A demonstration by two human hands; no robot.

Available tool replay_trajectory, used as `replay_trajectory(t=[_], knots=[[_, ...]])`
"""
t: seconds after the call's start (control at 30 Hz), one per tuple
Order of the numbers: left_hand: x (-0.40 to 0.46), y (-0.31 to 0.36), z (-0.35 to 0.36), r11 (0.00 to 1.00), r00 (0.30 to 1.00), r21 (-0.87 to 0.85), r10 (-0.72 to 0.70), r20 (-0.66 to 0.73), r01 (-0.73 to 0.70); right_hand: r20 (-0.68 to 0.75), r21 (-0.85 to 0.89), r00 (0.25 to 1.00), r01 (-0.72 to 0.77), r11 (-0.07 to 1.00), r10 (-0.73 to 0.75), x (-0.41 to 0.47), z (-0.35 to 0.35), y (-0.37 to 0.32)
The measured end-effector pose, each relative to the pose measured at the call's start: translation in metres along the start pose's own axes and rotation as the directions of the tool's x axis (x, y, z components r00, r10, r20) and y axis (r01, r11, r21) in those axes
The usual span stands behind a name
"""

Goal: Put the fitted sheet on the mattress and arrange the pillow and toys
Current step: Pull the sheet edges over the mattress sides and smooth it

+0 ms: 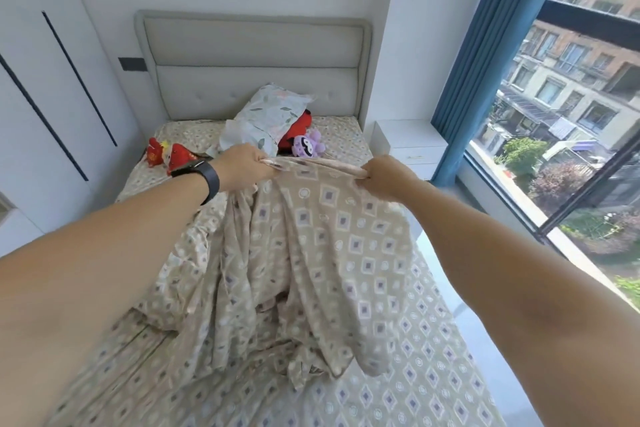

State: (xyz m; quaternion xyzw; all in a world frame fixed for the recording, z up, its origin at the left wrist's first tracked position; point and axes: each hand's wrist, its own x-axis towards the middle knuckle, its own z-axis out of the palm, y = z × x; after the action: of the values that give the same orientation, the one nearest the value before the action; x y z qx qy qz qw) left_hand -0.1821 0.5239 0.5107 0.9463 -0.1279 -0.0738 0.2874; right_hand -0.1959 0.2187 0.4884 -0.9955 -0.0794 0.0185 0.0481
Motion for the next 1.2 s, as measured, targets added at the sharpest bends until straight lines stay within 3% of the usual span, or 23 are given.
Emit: replay_trajectory(t=[0.07,0.17,0.2,0.27,0.33,0.43,0.5,0.63,0.7,0.77,0.8,0.83,0.87,0.9,0.93,0.97,1.0,1.03,1.07,1.1,1.13,1.2], knots=[[0.004,-0.003,-0.007,0.999,0.992,0.019,-0.032,-0.118,0.034,0.028,0.115,0.994,-0.111,0.987,0.108,-0.008,0.015,0.014],[0.006,-0.012,-0.002,0.990,0.970,0.113,-0.049,-0.237,0.078,0.312,0.092,0.945,-0.130,0.987,0.095,-0.024,0.052,0.022],[0.003,-0.016,0.007,0.990,0.980,0.120,-0.049,-0.194,0.074,0.398,0.092,0.912,-0.143,0.985,0.095,-0.032,0.067,0.023],[0.000,-0.030,0.036,0.993,0.995,0.080,-0.091,0.034,0.088,0.570,0.115,0.808,-0.256,0.960,0.147,-0.043,0.102,0.035],[-0.006,-0.054,0.069,0.982,0.953,0.095,-0.182,0.241,0.163,0.718,0.122,0.677,-0.352,0.928,0.163,-0.054,0.130,0.038],[-0.004,-0.067,0.129,0.964,0.900,0.081,-0.267,0.345,0.255,0.710,0.016,0.674,-0.303,0.953,0.203,-0.056,0.148,0.044],[-0.008,-0.065,0.162,0.961,0.878,0.064,-0.274,0.392,0.271,0.712,0.059,0.680,-0.311,0.949,0.178,-0.052,0.167,0.036],[-0.013,-0.068,0.229,0.978,0.821,0.072,-0.205,0.533,0.197,0.856,0.002,0.512,-0.155,0.988,0.078,-0.052,0.220,0.033],[-0.026,-0.072,0.262,0.981,0.699,0.084,-0.183,0.692,0.174,0.911,-0.107,0.400,0.005,0.994,0.096,-0.073,0.249,0.035],[-0.029,-0.072,0.276,0.975,0.548,0.222,-0.196,0.813,0.019,0.946,-0.204,0.282,0.146,0.968,0.157,-0.083,0.263,0.041],[-0.018,-0.069,0.269,0.948,0.544,0.317,-0.251,0.800,-0.028,0.949,-0.226,0.265,0.197,0.954,0.170,-0.074,0.261,0.048],[0.007,-0.071,0.258,0.923,0.602,0.383,-0.284,0.746,-0.039,0.931,-0.242,0.326,0.215,0.946,0.164,-0.054,0.250,0.058],[0.043,-0.063,0.232,0.899,0.710,0.437,-0.293,0.641,-0.024,0.871,-0.252,0.471,0.179,0.951,0.142,-0.020,0.228,0.072],[0.082,-0.055,0.199,0.879,0.849,0.476,-0.254,0.464,0.002,0.730,-0.232,0.677,0.115,0.966,0.095,0.017,0.199,0.087],[0.121,-0.034,0.152,0.890,0.953,0.450,-0.197,0.230,0.075,0.485,-0.191,0.871,0.018,0.981,0.078,0.057,0.158,0.100],[0.161,-0.004,0.099,0.915,0.991,0.382,-0.122,-0.049,0.131,0.160,-0.115,0.981,-0.094,0.989,0.112,0.095,0.102,0.111],[0.183,0.033,0.049,0.944,0.945,0.291,-0.054,-0.323,0.154,-0.173,0.017,0.967,-0.189,0.982,0.189,0.120,0.046,0.117],[0.196,0.073,0.004,0.966,0.841,0.224,0.011,-0.542,0.131,-0.443,0.183,0.849,-0.231,0.956,0.289,0.137,-0.011,0.120],[0.200,0.108,-0.028,0.979,0.733,0.188,0.069,-0.677,0.081,-0.598,0.315,0.713,-0.212,0.925,0.367,0.146,-0.056,0.124],[0.199,0.134,-0.046,0.986,0.663,0.167,0.112,-0.740,0.020,-0.679,0.388,0.610,-0.173,0.905,0.408,0.149,-0.090,0.127],[0.193,0.155,-0.052,0.983,0.631,0.184,0.158,-0.759,-0.026,-0.724,0.393,0.556,-0.155,0.907,0.409,0.150,-0.111,0.130],[0.177,0.163,-0.029,0.966,0.706,0.227,0.246,-0.665,-0.122,-0.724,0.298,0.586,-0.210,0.931,0.364,0.139,-0.120,0.137]])
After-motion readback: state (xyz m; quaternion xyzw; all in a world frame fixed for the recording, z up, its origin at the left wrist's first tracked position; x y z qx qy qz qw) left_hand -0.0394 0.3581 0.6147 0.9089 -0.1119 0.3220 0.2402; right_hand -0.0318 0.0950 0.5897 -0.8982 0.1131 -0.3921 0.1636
